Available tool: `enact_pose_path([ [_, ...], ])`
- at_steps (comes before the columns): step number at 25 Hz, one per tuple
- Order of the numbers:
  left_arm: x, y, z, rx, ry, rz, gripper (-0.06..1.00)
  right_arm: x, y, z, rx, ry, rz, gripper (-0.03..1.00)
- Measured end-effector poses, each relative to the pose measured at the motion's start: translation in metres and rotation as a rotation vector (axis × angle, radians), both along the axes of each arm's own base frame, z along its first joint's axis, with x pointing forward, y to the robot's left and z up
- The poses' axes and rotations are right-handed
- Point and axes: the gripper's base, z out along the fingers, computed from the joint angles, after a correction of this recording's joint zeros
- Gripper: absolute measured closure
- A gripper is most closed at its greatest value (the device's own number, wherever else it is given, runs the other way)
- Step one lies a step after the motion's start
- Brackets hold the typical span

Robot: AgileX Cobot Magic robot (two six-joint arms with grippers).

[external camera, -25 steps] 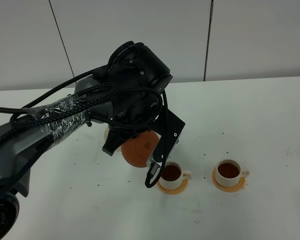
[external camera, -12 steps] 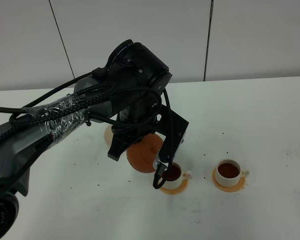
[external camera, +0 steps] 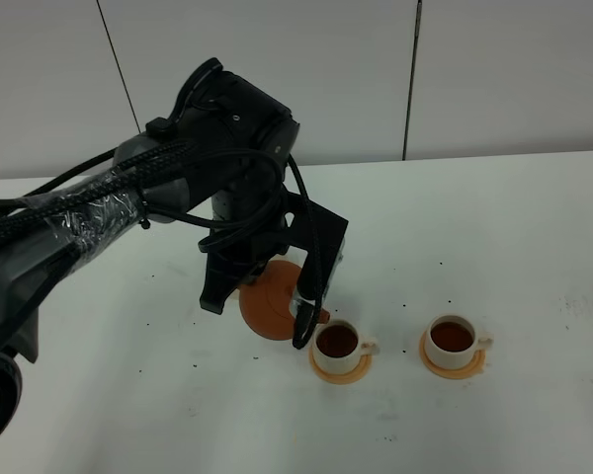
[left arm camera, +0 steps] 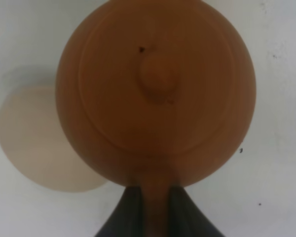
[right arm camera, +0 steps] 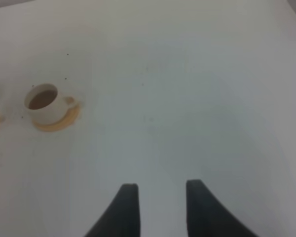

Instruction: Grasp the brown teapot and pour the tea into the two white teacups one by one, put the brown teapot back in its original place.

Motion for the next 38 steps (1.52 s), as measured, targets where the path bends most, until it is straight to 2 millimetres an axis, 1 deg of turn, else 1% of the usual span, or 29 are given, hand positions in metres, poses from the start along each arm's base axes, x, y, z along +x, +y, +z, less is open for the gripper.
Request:
enact_pose_path([
  [7, 0.006, 0.011, -0.002, -0.069, 0.043, 0.06, 0.77, 0.0, 0.0, 0.0, 0.0, 0.0, 0.0, 0.74],
  [12, 0.009, 0.014, -0.002, -0.122, 0.052, 0.085, 0.77, 0.0, 0.0, 0.0, 0.0, 0.0, 0.0, 0.74],
  [21, 0.012, 0.018, -0.002, -0.132, 0.047, 0.095, 0.77, 0.0, 0.0, 0.0, 0.0, 0.0, 0.0, 0.73],
  [29, 0.019, 0.027, 0.004, -0.19, 0.047, 0.139, 0.77, 0.0, 0.0, 0.0, 0.0, 0.0, 0.0, 0.73],
  [33, 0.021, 0.027, 0.009, -0.245, 0.055, 0.158, 0.77, 0.0, 0.0, 0.0, 0.0, 0.0, 0.0, 0.73],
  [38, 0.022, 0.029, 0.01, -0.301, 0.081, 0.188, 0.77, 0.0, 0.0, 0.0, 0.0, 0.0, 0.0, 0.73],
])
